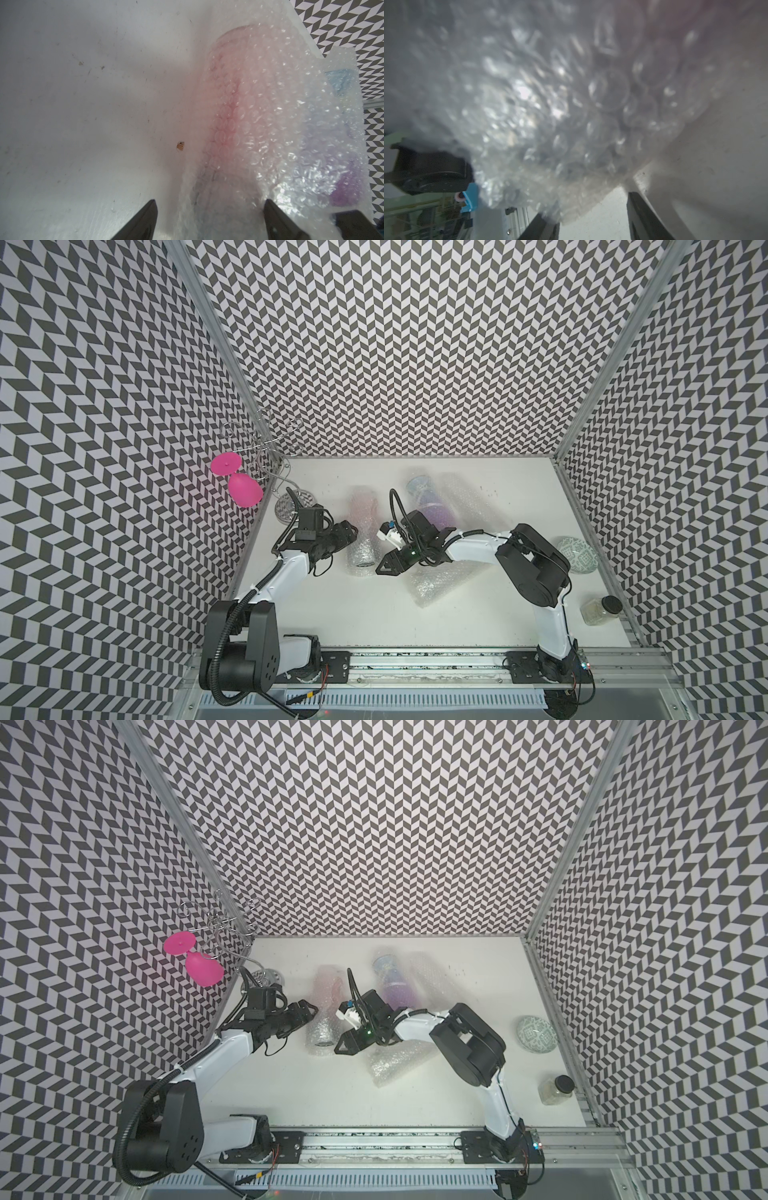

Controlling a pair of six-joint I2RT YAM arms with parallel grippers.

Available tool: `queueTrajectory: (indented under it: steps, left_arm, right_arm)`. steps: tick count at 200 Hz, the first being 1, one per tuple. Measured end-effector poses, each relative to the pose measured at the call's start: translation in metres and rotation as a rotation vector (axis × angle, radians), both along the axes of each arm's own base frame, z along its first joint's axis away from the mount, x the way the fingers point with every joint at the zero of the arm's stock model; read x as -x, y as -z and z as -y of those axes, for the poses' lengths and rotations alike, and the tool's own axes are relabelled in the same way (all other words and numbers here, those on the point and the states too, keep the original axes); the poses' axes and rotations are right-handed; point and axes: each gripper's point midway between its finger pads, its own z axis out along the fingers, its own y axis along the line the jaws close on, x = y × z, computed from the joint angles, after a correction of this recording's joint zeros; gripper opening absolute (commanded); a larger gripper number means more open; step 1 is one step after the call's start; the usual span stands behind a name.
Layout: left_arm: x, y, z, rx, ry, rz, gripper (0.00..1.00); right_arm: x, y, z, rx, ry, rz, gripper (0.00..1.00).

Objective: Unwrap the vase from the bubble wrap
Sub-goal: Unwrap the bubble wrap at the center of the board.

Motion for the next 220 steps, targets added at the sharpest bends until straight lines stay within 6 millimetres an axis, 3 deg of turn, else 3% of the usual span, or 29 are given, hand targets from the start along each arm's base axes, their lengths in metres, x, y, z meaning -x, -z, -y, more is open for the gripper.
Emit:
queueTrajectory:
  steps: [48, 87, 96, 145, 220]
  left_arm:
    - [0.000, -0.001, 0.003, 0.000, 0.009, 0.004, 0.79]
    - [0.000, -0.001, 0.007, 0.000, 0.021, 0.007, 0.78]
    - [0.000, -0.001, 0.008, 0.000, 0.022, 0.008, 0.78]
    - [0.005, -0.002, 0.012, 0.004, 0.038, -0.003, 0.78]
    - [0.034, 0.002, 0.027, -0.121, 0.101, -0.081, 0.82]
  right_arm:
    - [-0.002, -0.002, -0.002, -0.009, -0.002, 0.017, 0.18]
    - [-0.006, -0.001, 0.000, 0.005, 0.013, 0.037, 0.07]
    - [-0.007, -0.002, 0.001, 0.009, 0.019, 0.047, 0.00]
    - [-0.008, -0.014, 0.017, 0.035, 0.067, 0.116, 0.00]
    - [-0.004, -0.036, 0.049, 0.088, 0.146, 0.201, 0.00]
